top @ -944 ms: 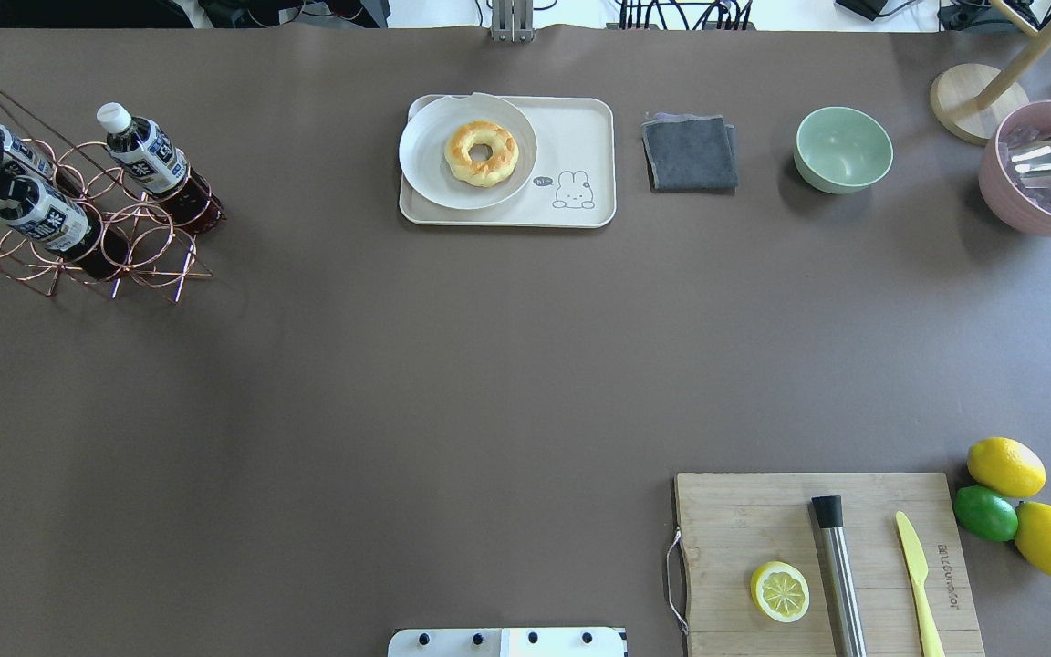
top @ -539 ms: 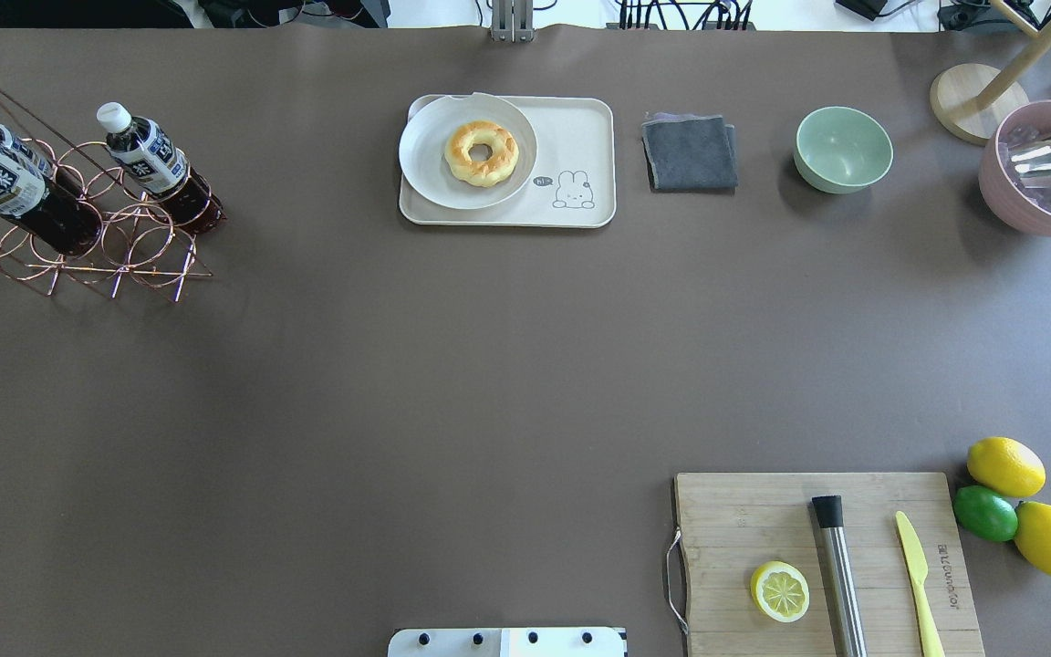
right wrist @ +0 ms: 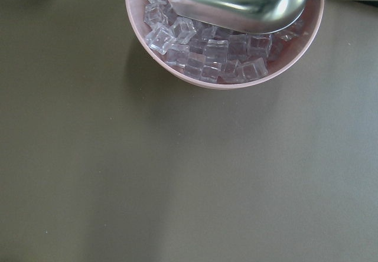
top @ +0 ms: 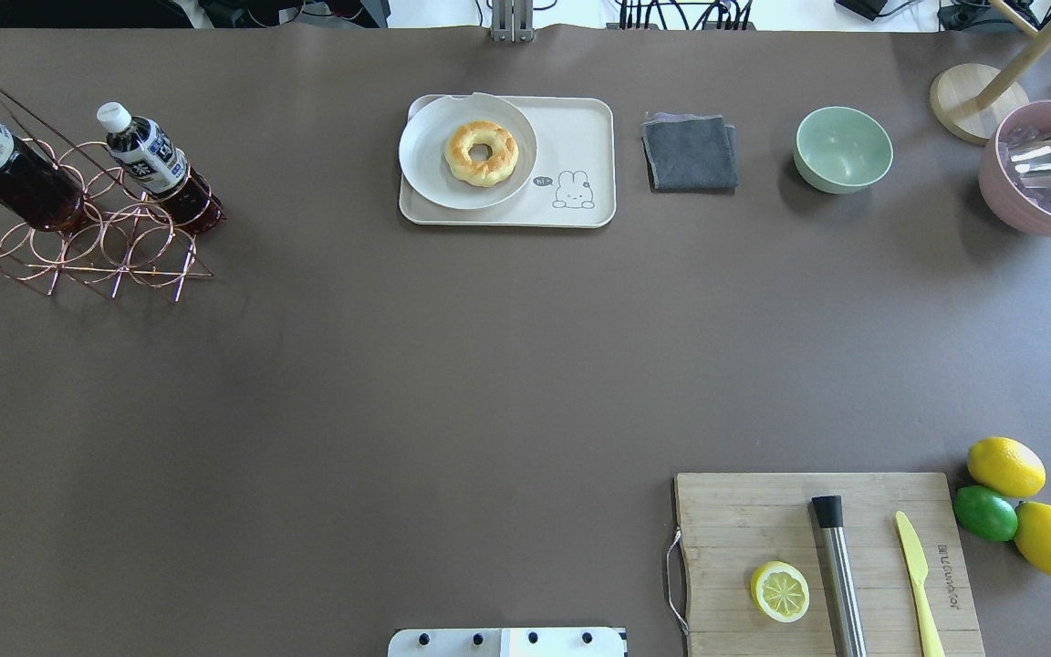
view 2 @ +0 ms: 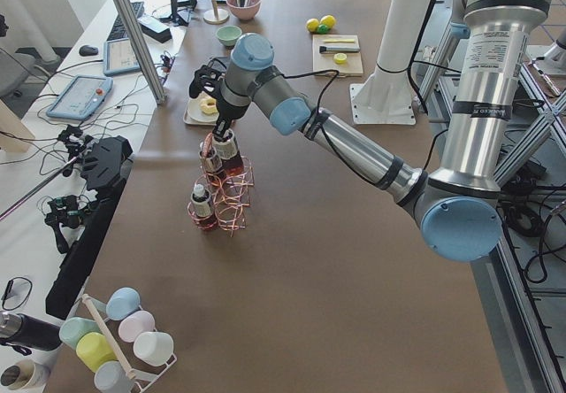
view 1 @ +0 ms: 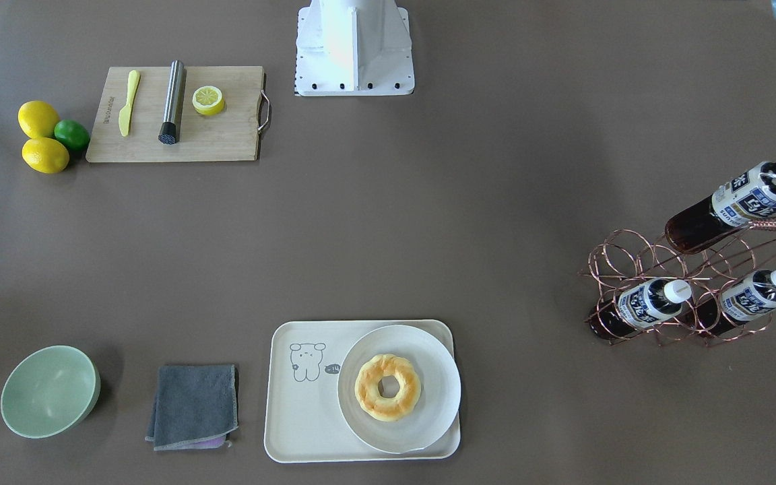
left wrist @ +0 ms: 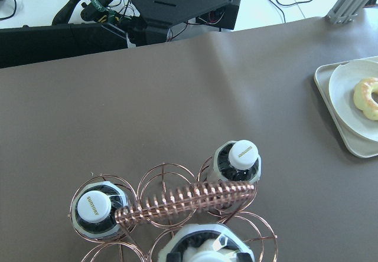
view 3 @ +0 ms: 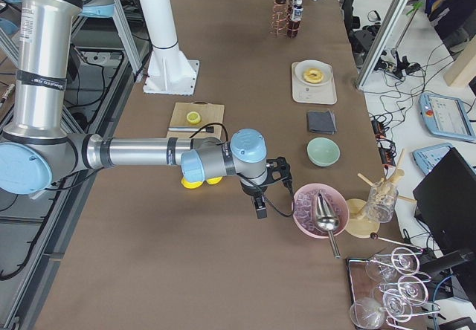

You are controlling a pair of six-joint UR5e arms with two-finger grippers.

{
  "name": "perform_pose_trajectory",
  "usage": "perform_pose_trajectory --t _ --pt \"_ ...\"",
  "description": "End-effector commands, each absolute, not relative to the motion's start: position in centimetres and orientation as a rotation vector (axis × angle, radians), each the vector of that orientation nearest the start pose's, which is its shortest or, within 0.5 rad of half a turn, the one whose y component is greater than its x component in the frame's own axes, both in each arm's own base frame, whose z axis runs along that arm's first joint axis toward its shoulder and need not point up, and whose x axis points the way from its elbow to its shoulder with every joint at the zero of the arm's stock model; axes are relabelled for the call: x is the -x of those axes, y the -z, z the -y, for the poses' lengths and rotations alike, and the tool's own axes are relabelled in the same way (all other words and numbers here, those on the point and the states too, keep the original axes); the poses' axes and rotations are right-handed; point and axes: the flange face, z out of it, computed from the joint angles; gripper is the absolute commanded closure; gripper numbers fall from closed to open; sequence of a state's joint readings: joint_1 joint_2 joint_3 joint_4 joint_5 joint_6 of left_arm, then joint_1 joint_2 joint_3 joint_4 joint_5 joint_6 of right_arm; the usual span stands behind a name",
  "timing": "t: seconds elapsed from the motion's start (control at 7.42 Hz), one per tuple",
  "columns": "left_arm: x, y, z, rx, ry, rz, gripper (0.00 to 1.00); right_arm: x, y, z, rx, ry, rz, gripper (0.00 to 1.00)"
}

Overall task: Place tea on tray
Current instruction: 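Carry the bottle with the left gripper toward the middle of the table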

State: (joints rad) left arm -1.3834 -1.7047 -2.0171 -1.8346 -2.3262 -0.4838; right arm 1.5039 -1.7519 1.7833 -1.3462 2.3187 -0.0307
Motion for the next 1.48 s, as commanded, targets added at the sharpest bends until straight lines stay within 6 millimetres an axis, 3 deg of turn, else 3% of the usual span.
perform_pose_trajectory --t 0.0,0.13,0.4,0.54,0.81,1.08,1.21,1.35 --pt "-4.3 -28.5 48.6 -0.504 -0.073 -0.924 1.0 -3.5 -60.8 43.1 -0.235 0.193 0.78 0.0" --pt "-6.0 -25.6 46.6 -0.493 -0.08 -0.892 1.0 -3.4 -60.9 42.8 -0.229 0.195 0.801 0.0" --pt "-12.2 -17.2 43.7 -0.446 -0.038 -0.872 1.0 -3.4 -61.0 42.6 -0.227 0.195 0.803 0.0" --pt "-16.9 -14.8 42.1 -0.415 -0.008 -0.907 1.0 -3.4 -61.1 42.6 -0.225 0.195 0.803 0.0" --pt "-23.9 -11.4 39.9 -0.421 0.029 -0.921 1.0 -3.4 -61.4 42.7 -0.218 0.19 0.8 0.0" --pt "-33.4 -5.6 39.2 -0.346 0.127 -0.895 1.0 -3.4 -61.5 42.6 -0.216 0.189 0.8 0.0" --pt "-39.7 -4.5 37.3 -0.369 0.123 -0.841 1.0 -3.4 -61.8 42.6 -0.21 0.187 0.8 0.0" --pt "-44.0 -3.1 36.9 -0.376 0.132 -0.808 1.0 -3.4 -62.2 42.9 -0.205 0.184 0.799 0.0"
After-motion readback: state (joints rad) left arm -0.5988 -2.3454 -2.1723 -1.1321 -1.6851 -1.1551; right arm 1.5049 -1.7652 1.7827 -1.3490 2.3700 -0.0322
